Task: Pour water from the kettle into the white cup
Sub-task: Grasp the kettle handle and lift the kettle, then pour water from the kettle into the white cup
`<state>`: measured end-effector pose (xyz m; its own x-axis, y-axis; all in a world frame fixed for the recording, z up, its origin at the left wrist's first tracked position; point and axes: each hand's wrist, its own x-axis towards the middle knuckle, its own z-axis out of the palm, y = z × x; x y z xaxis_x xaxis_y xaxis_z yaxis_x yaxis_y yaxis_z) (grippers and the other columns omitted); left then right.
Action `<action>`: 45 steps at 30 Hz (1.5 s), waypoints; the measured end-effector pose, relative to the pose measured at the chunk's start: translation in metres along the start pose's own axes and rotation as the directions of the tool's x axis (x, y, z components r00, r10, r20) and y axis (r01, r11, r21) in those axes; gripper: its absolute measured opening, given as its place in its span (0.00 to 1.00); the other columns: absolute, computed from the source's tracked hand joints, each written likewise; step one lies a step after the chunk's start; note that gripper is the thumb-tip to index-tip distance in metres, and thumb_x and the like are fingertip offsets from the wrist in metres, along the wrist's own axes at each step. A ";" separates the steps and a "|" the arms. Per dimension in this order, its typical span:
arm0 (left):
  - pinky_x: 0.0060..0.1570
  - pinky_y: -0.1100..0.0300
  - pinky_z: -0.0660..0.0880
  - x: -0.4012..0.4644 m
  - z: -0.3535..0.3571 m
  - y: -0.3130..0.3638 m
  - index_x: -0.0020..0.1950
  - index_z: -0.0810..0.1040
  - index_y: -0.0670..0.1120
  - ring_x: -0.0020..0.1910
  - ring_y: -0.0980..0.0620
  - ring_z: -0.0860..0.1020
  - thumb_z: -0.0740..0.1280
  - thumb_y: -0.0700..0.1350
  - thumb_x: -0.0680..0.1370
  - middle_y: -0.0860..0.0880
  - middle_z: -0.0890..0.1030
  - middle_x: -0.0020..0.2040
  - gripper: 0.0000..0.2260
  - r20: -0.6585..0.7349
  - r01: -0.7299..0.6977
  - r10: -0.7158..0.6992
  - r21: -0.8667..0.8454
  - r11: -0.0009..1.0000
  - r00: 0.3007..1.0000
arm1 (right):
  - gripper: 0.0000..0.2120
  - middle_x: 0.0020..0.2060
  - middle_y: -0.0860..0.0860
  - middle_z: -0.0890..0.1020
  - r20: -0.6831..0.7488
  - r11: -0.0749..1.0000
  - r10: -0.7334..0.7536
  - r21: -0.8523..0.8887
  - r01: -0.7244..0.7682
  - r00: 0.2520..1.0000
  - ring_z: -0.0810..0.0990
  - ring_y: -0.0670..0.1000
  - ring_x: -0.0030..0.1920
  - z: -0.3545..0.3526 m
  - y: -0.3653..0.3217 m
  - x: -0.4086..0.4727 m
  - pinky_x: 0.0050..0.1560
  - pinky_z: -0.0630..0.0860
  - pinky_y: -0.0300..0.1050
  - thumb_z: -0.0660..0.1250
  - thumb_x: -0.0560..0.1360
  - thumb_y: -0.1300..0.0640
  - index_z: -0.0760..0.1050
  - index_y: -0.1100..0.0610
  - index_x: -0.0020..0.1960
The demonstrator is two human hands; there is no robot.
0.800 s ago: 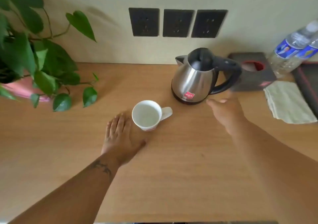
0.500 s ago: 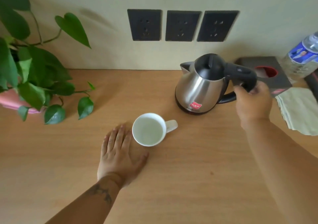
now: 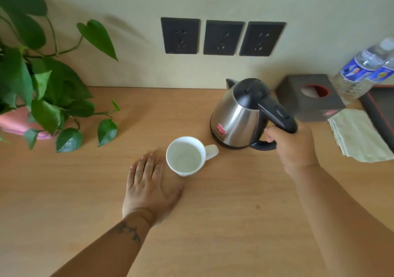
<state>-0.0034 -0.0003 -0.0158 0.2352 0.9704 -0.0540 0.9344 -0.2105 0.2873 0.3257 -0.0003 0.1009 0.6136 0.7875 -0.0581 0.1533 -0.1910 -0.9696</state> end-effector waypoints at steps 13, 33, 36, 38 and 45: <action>0.77 0.51 0.33 -0.005 -0.007 -0.014 0.82 0.44 0.51 0.78 0.54 0.31 0.47 0.78 0.72 0.51 0.39 0.83 0.47 0.096 -0.110 0.102 0.083 0.990 0.990 | 0.16 0.23 0.42 0.77 -0.062 0.998 0.002 -0.055 -0.005 0.998 0.73 0.41 0.25 -0.004 -0.030 -0.043 0.24 0.73 0.33 0.68 0.67 0.64 0.79 0.43 0.31; 0.78 0.47 0.34 -0.005 -0.005 -0.014 0.82 0.46 0.52 0.79 0.54 0.32 0.45 0.79 0.71 0.52 0.42 0.83 0.47 0.086 -0.091 0.083 0.094 0.991 0.993 | 0.14 0.29 0.61 0.80 0.117 0.914 0.021 -0.405 0.028 0.993 0.82 0.69 0.30 -0.038 -0.096 -0.099 0.25 0.79 0.69 0.71 0.66 0.68 0.81 0.50 0.41; 0.78 0.45 0.35 -0.005 -0.006 -0.013 0.82 0.46 0.52 0.79 0.54 0.33 0.44 0.79 0.71 0.52 0.43 0.83 0.47 0.085 -0.083 0.076 0.090 0.992 0.993 | 0.14 0.30 0.61 0.79 0.145 0.888 0.013 -0.456 0.055 0.989 0.80 0.70 0.33 -0.038 -0.103 -0.102 0.28 0.79 0.69 0.72 0.66 0.69 0.80 0.49 0.41; 0.78 0.45 0.35 -0.006 -0.006 -0.013 0.82 0.46 0.52 0.79 0.54 0.33 0.44 0.79 0.71 0.52 0.42 0.83 0.47 0.089 -0.083 0.074 0.091 0.992 0.993 | 0.14 0.29 0.61 0.78 0.172 0.869 0.002 -0.487 0.083 0.985 0.79 0.69 0.35 -0.037 -0.107 -0.103 0.29 0.79 0.68 0.72 0.65 0.68 0.79 0.50 0.41; 0.79 0.47 0.37 -0.007 -0.007 -0.012 0.82 0.50 0.53 0.80 0.53 0.38 0.49 0.77 0.71 0.53 0.47 0.83 0.45 0.073 -0.062 0.057 0.071 0.996 0.996 | 0.09 0.30 0.64 0.78 0.232 0.822 0.016 -0.557 0.119 0.973 0.79 0.70 0.34 -0.035 -0.111 -0.104 0.29 0.79 0.70 0.72 0.65 0.66 0.78 0.55 0.41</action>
<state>-0.0181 -0.0038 -0.0120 0.3066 0.9458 -0.1072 0.9347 -0.2780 0.2213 0.2720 -0.0817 0.2225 0.4194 0.8988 -0.1273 0.6309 -0.3894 -0.6711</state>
